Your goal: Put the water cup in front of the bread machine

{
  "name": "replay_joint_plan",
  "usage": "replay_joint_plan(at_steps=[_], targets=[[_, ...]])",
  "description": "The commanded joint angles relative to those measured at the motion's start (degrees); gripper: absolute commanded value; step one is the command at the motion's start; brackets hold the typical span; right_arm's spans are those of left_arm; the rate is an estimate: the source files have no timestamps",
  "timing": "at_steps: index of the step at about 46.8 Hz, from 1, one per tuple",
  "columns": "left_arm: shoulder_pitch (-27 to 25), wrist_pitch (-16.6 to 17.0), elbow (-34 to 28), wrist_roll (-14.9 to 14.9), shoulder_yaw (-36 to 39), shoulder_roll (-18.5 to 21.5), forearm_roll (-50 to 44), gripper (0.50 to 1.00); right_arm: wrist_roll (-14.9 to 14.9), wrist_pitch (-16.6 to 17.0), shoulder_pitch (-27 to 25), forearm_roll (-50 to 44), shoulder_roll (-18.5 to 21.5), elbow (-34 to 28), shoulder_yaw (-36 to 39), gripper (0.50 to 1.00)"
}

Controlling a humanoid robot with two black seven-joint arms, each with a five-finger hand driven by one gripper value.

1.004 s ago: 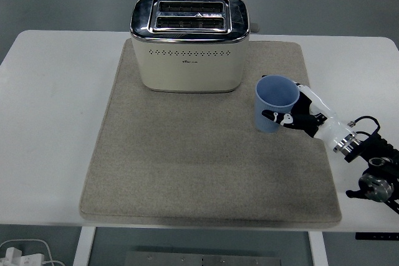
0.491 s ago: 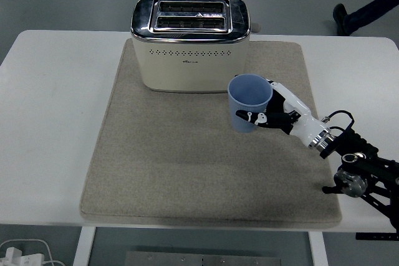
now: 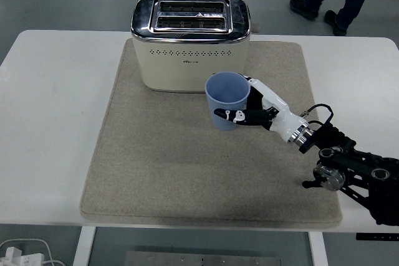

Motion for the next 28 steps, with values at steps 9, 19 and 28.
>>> replay_joint_plan(at_steps=[9, 19, 28], targets=[[0.0, 0.0, -0.1, 0.0, 0.1, 0.0, 0.0, 1.000, 0.0, 0.1, 1.1, 0.0, 2.9, -2.8, -0.3, 0.500], [0.0, 0.0, -0.1, 0.0, 0.1, 0.0, 0.0, 1.000, 0.0, 0.0, 2.2, 1.1, 3.8, -4.0, -1.7, 0.500], [0.0, 0.0, -0.1, 0.0, 0.1, 0.0, 0.0, 1.000, 0.0, -0.4, 2.7, 1.3, 6.2, -5.6, -1.8, 0.500]])
